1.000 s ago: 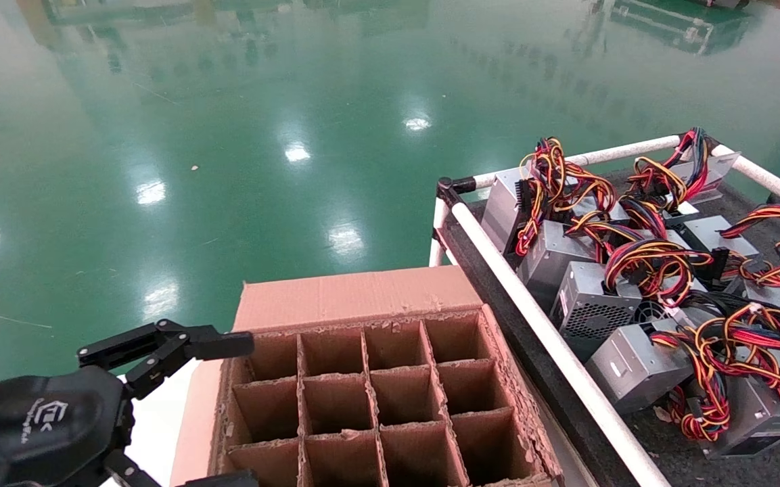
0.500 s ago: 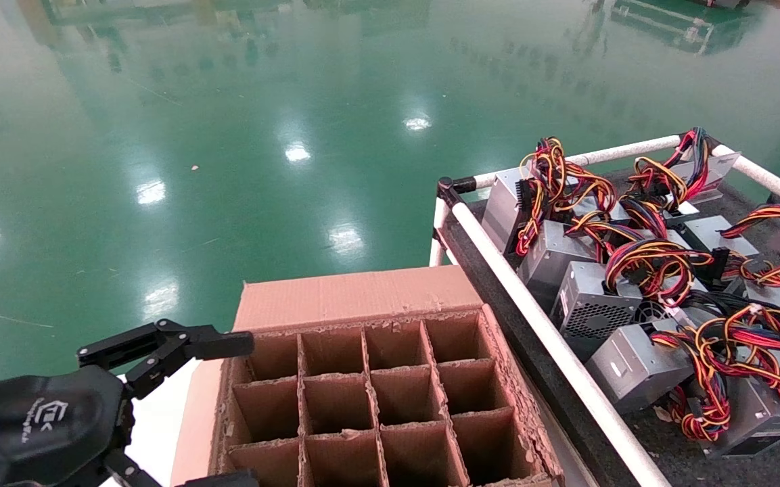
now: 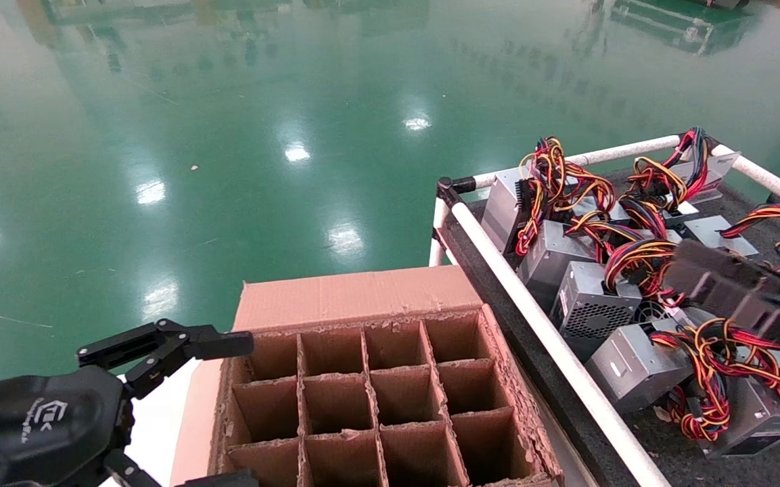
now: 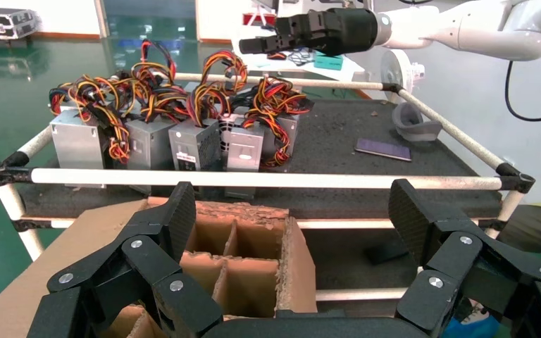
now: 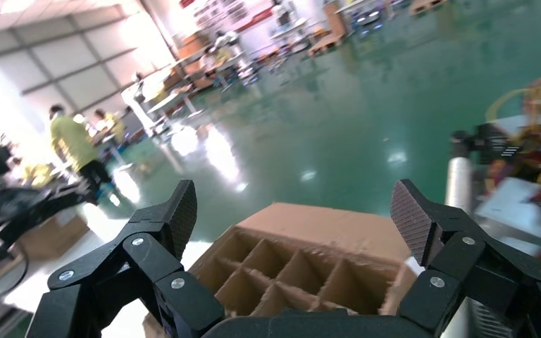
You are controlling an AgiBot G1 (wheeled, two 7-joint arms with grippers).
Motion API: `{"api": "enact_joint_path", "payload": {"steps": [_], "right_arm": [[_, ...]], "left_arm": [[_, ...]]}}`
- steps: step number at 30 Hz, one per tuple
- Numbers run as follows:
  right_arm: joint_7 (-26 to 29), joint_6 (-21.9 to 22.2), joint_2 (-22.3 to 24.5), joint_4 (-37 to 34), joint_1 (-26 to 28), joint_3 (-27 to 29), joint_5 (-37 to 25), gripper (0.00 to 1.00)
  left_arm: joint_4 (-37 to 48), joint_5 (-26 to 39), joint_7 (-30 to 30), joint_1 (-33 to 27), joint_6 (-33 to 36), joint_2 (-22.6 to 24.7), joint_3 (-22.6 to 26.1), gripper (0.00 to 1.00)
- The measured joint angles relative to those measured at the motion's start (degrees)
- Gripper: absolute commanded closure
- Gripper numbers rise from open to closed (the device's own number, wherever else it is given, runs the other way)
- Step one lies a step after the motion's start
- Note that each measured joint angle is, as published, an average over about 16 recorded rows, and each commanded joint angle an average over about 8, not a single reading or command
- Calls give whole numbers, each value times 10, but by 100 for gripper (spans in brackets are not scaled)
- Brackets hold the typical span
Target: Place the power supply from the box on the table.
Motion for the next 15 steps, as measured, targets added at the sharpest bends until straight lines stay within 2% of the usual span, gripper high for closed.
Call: {"api": "enact_joint_path", "payload": {"steps": [15], "right_arm": [[-16,-3,-23,125,5,0,-51,0]], "left_arm": [[0,0,0,0,0,0,0,0]]}}
